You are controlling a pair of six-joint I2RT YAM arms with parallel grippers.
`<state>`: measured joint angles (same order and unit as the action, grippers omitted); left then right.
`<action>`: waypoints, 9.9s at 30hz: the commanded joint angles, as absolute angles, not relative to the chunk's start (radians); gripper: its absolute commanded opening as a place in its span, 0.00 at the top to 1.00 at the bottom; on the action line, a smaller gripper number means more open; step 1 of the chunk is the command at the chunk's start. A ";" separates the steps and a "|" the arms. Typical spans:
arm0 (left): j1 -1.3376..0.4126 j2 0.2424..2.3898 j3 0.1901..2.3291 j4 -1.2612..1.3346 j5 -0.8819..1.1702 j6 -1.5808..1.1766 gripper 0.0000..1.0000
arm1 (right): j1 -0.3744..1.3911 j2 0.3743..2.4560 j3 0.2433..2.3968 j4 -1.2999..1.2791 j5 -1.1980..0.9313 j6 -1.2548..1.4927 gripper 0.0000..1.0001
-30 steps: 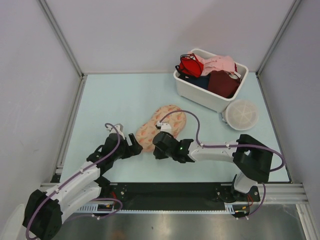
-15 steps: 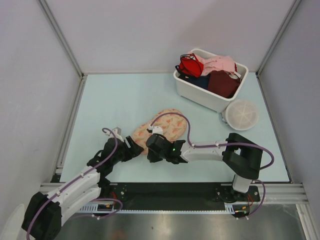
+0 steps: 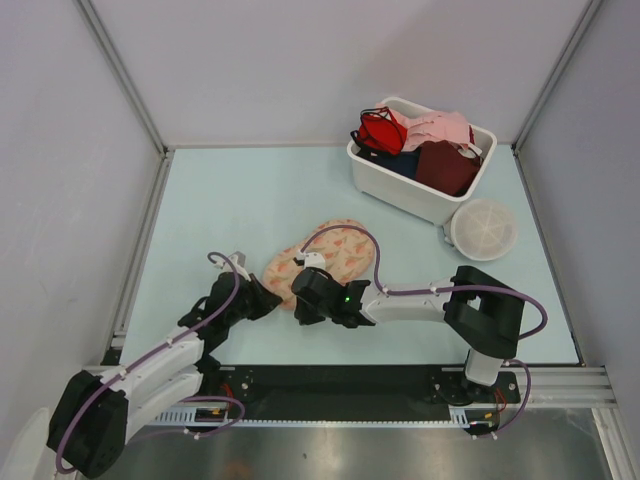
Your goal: Unzip the laundry bag and remove the bra
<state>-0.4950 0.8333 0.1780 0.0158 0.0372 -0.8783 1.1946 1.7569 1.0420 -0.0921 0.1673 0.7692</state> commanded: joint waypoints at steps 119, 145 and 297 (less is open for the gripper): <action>-0.388 0.920 0.317 -0.025 0.002 -0.718 1.00 | 1.144 1.632 0.946 -0.179 0.293 0.842 1.00; -0.390 0.901 0.308 -0.046 0.070 -0.727 0.14 | 1.172 1.644 1.015 -0.176 0.288 0.810 1.00; -0.376 1.048 0.313 0.176 0.008 -0.693 1.00 | 1.259 1.422 0.696 -0.179 0.497 0.983 1.00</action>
